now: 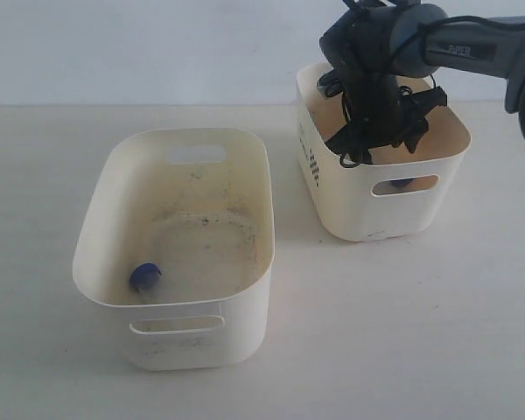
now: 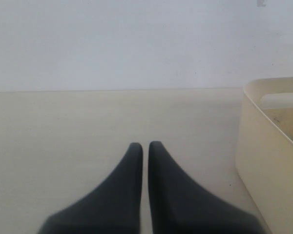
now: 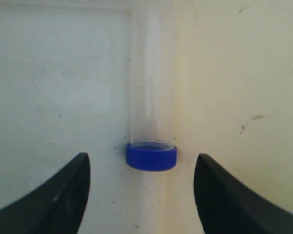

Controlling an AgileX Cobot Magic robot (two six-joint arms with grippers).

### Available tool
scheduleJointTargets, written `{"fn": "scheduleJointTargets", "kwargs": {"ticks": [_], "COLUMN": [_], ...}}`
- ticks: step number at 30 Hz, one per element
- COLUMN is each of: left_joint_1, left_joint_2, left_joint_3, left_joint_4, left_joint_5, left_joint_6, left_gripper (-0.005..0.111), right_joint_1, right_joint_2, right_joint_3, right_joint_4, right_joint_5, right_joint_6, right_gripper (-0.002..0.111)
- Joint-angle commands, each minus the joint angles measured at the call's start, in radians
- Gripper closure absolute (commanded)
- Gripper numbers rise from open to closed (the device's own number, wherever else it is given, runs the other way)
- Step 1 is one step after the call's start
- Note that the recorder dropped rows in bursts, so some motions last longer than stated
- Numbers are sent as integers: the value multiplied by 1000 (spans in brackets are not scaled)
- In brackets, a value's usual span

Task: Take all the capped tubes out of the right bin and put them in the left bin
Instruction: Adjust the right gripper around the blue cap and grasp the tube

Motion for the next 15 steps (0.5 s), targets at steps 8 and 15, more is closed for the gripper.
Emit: {"fn": "scheduleJointTargets", "kwargs": {"ticks": [8, 15], "left_joint_1": [0, 0], "left_joint_2": [0, 0], "left_joint_3": [-4, -4], "left_joint_4": [-6, -6], "left_joint_5": [-4, -4], "left_joint_6": [-10, -10], "left_gripper": [102, 102], "right_joint_1": [-10, -10], "right_joint_2": [21, 45], "right_joint_3": [-3, -3], "right_joint_4": [-23, -29], "right_joint_5": [5, 10], "right_joint_6": [32, 54], "right_gripper": [48, 48]}}
